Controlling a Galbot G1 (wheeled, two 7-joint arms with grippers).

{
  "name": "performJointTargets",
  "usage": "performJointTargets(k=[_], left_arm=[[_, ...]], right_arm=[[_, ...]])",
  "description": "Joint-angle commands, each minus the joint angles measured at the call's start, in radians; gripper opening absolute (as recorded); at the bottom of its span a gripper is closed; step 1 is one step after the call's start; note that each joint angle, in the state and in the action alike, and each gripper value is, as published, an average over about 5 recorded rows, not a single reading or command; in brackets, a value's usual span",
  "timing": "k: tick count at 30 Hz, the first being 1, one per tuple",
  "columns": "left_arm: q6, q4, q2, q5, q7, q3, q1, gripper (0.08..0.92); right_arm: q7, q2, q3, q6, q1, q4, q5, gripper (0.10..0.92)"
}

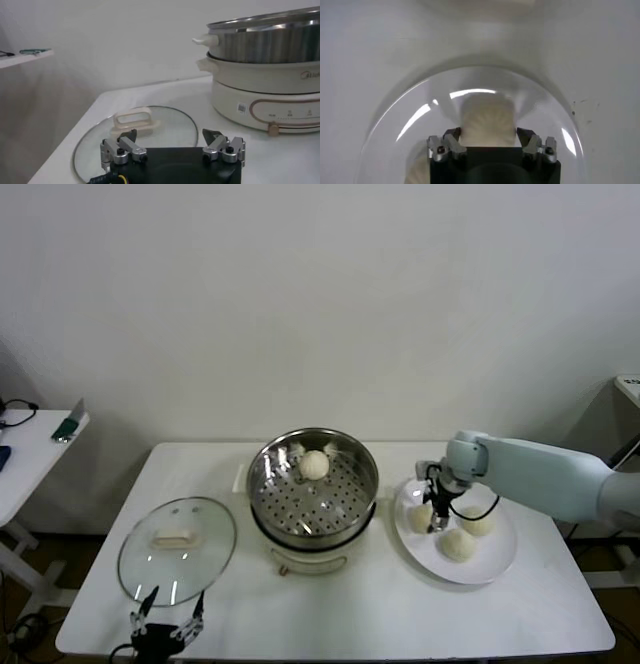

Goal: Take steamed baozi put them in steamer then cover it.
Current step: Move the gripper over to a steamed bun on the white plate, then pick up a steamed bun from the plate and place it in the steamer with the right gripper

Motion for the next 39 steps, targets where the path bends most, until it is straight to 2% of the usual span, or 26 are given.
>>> performJointTargets(k=[1, 10, 15, 18, 25, 28, 33, 39], left_arm=[[0.002, -0.003, 0.002, 0.003, 0.0, 0.001, -0.001, 0.823], [0.001, -0.012, 0.001, 0.013, 0.001, 0.015, -0.004, 0.823], [0.0, -0.012, 0.005, 0.02, 0.0, 0.029, -0.006, 0.823], [-0.001, -0.016, 0.009, 0.027, 0.001, 0.039, -0.003, 0.823], [-0.002, -0.033, 0.013, 0.033, 0.002, 0.051, -0.003, 0.823], [-0.003, -0.035, 0.015, 0.033, 0.002, 0.05, -0.003, 0.823], [-0.01, -0.029, 0.016, 0.032, 0.0, 0.045, 0.0, 0.823], [-0.015, -0.028, 0.011, 0.03, -0.004, 0.04, 0.003, 0.823]], right_arm=[[-0.016, -0.009, -0.027, 0.003, 0.072, 0.039, 0.037, 0.628], [-0.141, -0.022, -0.261, 0.069, 0.529, 0.15, 0.224, 0.619], [-0.173, 0.051, -0.301, 0.064, 0.77, 0.212, 0.375, 0.619], [-0.14, 0.118, -0.27, 0.032, 0.843, 0.26, 0.466, 0.619], [0.046, 0.306, -0.118, -0.11, 0.767, 0.358, 0.637, 0.619], [0.109, 0.388, -0.103, -0.143, 0.688, 0.371, 0.664, 0.619], [0.186, 0.493, -0.107, -0.173, 0.551, 0.327, 0.633, 0.619], [0.248, 0.542, -0.12, -0.197, 0.426, 0.231, 0.555, 0.619]])
